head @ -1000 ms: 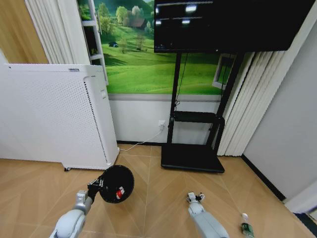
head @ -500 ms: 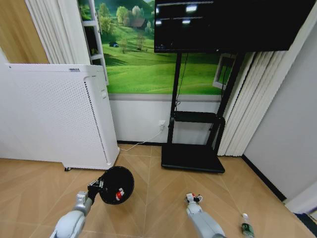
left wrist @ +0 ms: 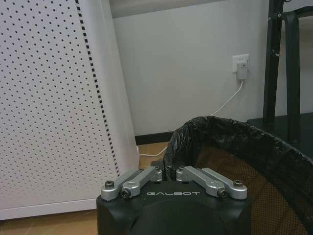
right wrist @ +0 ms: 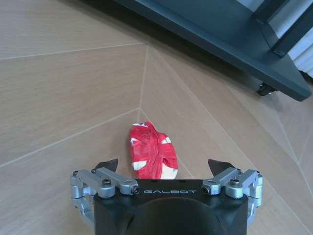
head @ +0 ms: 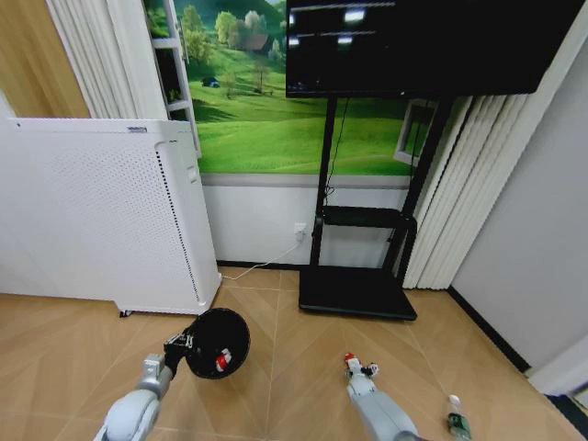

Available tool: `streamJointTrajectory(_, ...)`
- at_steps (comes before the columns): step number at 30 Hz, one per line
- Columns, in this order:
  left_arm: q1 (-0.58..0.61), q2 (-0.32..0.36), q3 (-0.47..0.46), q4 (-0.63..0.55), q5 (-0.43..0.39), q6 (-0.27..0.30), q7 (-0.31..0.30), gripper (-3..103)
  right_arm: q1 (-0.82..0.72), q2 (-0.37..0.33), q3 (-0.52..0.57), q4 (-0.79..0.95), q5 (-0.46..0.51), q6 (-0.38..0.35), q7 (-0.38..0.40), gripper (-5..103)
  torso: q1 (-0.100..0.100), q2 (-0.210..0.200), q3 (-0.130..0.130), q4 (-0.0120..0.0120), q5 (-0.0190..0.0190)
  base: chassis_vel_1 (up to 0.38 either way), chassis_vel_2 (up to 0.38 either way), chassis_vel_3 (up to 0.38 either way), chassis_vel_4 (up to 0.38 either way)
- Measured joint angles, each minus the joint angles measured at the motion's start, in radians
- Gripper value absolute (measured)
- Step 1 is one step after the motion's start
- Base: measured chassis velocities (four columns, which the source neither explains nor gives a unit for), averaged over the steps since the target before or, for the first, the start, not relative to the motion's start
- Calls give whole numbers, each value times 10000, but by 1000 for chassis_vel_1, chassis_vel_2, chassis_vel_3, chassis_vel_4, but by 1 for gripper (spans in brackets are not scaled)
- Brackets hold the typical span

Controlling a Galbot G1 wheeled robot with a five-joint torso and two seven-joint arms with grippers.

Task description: Pick up the trash bin and place the garbage on the floor into it.

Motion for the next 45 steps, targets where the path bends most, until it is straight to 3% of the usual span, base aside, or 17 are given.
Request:
streamJointTrajectory(12,-46,-32,-1,94,-2,-1,-5,7,-208,6,-261,-60,222,-170,-491,100,-1,0,0,0,1,-4,15,9,-14)
streamJointTrajectory(35,131,-66,7,-10,74,-95,-4,7,78,5,-192,-434,-11,-470,185,100,1,-1,0,-1,0,-34,28,29,-32)
streamJointTrajectory(45,175,-15,-88,-127,11,-117,-5,7,-29,21,-220,-238,75,-212,71,100,0,0,0,0,1,0,0,0,0)
